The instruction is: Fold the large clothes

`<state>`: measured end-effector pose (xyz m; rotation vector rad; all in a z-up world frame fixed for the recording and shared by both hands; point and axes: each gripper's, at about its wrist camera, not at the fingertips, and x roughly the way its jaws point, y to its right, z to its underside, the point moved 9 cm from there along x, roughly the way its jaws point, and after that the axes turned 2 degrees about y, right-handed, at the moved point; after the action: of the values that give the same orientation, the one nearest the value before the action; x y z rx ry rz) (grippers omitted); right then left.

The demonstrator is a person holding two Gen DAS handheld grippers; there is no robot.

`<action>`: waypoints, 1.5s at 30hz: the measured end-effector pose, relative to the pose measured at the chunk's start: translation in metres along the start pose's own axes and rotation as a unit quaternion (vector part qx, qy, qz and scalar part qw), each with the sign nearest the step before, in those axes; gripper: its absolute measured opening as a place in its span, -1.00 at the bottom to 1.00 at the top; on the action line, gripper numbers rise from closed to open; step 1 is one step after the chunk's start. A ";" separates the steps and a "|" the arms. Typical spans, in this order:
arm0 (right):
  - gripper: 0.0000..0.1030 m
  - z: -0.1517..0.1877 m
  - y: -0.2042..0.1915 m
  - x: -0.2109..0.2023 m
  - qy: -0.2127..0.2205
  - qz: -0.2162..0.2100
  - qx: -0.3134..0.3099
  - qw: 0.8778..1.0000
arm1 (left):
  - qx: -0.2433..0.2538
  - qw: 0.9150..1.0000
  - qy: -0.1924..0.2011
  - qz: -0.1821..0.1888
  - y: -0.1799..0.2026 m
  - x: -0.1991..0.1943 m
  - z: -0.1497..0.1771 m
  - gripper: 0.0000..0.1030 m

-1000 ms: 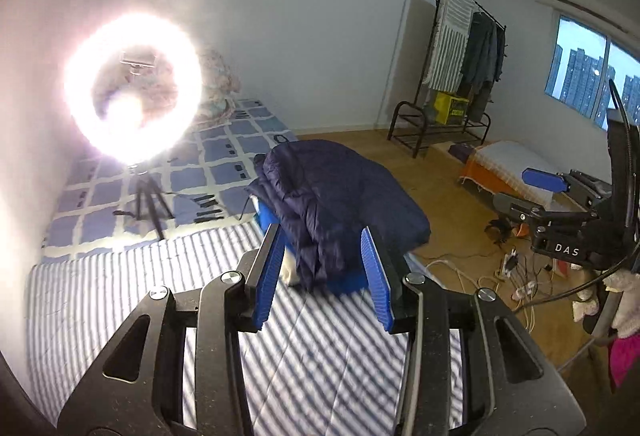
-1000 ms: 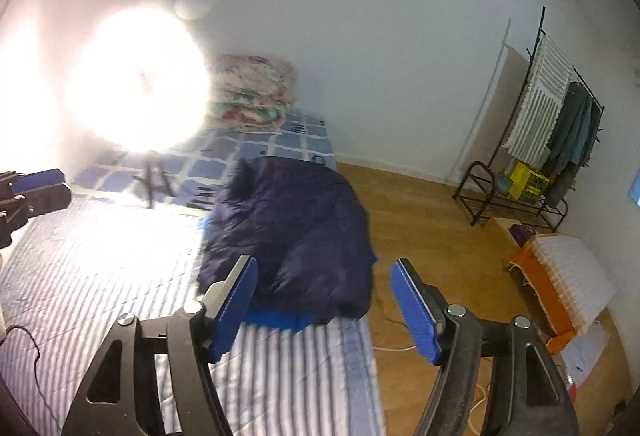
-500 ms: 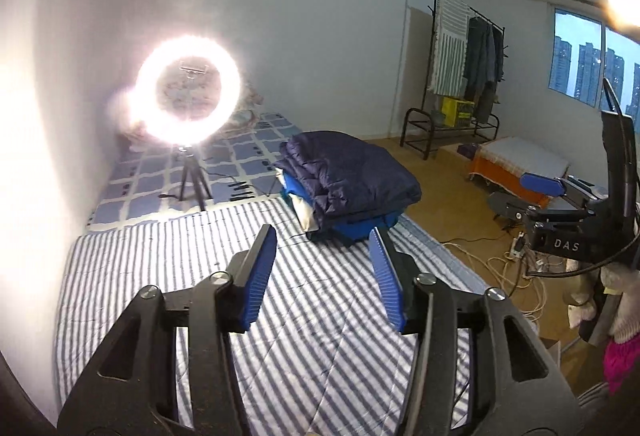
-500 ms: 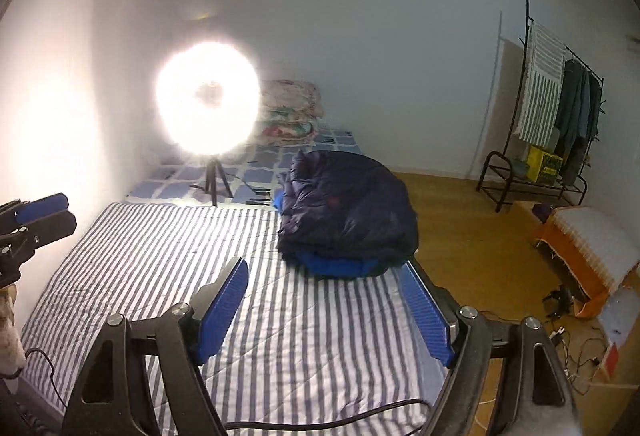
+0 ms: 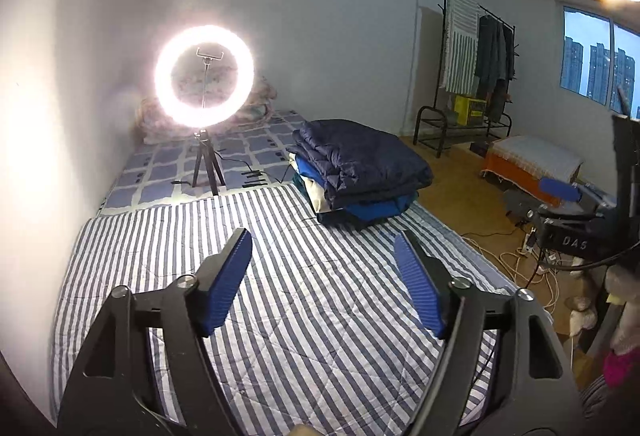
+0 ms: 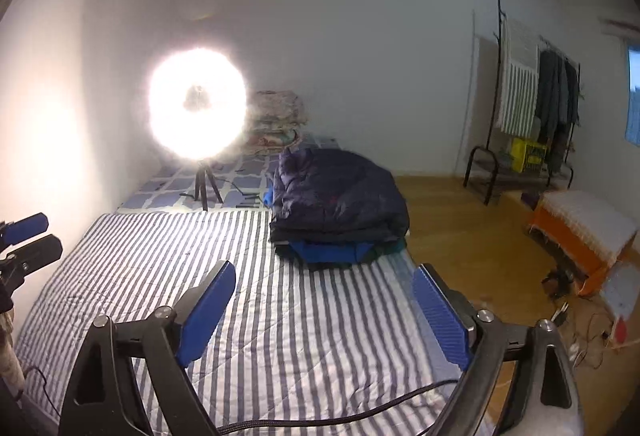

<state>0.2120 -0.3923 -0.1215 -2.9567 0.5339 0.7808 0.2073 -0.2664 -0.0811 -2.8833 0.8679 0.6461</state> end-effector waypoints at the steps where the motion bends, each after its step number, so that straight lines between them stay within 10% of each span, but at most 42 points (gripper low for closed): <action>1: 0.78 0.003 0.000 0.001 -0.006 -0.002 0.001 1.000 | 0.005 1.000 0.002 -0.001 0.003 -0.001 0.001 0.58; 8: 0.99 0.012 0.004 0.005 0.000 0.017 -0.002 1.000 | 0.015 0.999 0.029 0.004 0.015 -0.012 -0.003 1.00; 45: 0.99 0.028 0.024 0.033 -0.011 0.041 0.033 0.999 | 0.042 0.998 0.010 -0.041 0.014 0.010 0.019 1.00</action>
<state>0.2179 -0.4218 -0.1605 -2.8790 0.6696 0.7847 0.2000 -0.2799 -0.1013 -2.8385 0.7549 0.5596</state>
